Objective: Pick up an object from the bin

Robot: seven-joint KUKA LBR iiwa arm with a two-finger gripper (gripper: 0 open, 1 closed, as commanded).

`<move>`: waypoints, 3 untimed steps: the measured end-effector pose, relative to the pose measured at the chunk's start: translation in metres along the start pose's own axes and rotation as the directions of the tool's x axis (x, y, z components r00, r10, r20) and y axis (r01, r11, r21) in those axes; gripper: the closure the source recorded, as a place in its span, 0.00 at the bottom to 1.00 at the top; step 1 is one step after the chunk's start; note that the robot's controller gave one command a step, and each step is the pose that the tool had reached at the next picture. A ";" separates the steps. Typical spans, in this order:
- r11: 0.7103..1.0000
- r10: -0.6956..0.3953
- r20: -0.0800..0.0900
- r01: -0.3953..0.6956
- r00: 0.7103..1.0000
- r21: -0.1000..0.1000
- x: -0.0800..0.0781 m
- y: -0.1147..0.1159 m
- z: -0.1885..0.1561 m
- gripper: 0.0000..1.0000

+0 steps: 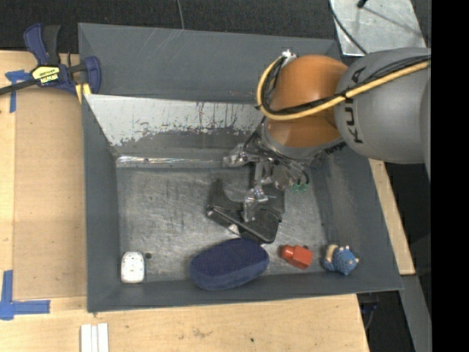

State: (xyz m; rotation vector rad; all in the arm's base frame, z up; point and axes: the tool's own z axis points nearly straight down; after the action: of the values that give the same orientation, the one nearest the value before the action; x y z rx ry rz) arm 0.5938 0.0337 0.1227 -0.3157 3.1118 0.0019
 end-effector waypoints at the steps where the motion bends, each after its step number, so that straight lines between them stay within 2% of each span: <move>1: 0.996 0.093 -0.013 -0.093 0.996 0.001 0.035 0.027 -0.008 0.00; 2: 0.989 -0.145 -0.014 0.145 0.989 -0.012 0.031 0.012 0.042 0.00; 3: 0.989 -0.145 -0.029 0.144 0.989 -0.012 0.034 0.011 0.042 1.00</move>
Offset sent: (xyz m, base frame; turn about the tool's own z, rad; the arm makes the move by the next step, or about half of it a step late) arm -0.0396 0.0194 0.0067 0.0939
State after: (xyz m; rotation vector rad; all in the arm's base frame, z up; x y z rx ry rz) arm 0.5587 0.0377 0.0803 -0.5457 3.1112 0.0111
